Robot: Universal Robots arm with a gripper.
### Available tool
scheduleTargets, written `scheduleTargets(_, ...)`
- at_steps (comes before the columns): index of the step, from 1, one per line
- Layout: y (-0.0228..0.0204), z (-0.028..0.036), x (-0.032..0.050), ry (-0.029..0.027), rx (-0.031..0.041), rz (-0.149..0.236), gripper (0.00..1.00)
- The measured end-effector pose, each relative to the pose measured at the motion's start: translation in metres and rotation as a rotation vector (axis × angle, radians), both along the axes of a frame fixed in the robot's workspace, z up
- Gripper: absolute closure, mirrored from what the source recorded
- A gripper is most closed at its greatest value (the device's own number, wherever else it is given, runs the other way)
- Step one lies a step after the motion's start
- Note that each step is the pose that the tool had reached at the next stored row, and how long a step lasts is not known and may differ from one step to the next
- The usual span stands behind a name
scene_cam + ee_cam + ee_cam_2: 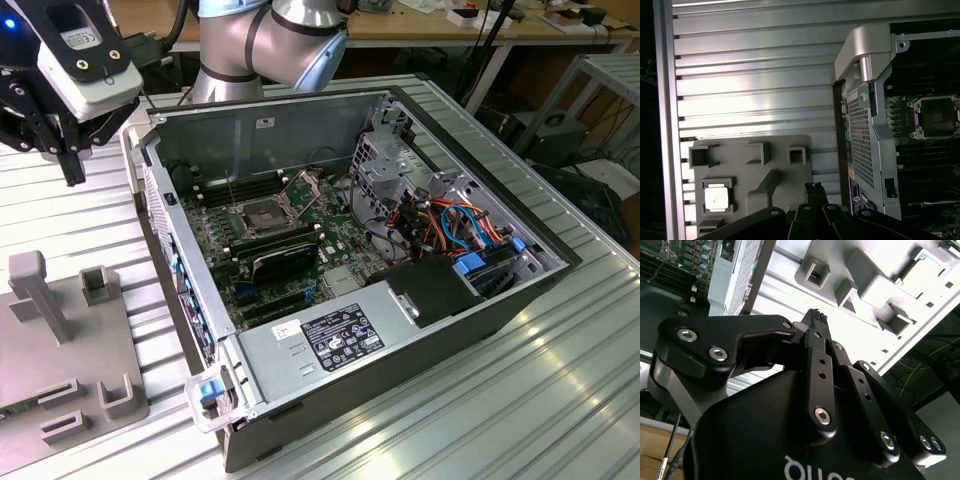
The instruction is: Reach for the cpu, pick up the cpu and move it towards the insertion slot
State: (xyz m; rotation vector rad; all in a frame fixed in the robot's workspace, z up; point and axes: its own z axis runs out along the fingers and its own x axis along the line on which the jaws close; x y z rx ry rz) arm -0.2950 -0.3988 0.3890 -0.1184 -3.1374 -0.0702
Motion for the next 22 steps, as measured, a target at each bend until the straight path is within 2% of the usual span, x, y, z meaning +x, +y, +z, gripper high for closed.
scheduleTargets(17, 0.0, -0.0005, -0.0188, 0.0036, -0.0001, 0.0, 0.89)
scheduleTargets(22, 0.0, -0.0008, -0.0266, 0.0053, 0.0, 0.0, 0.89)
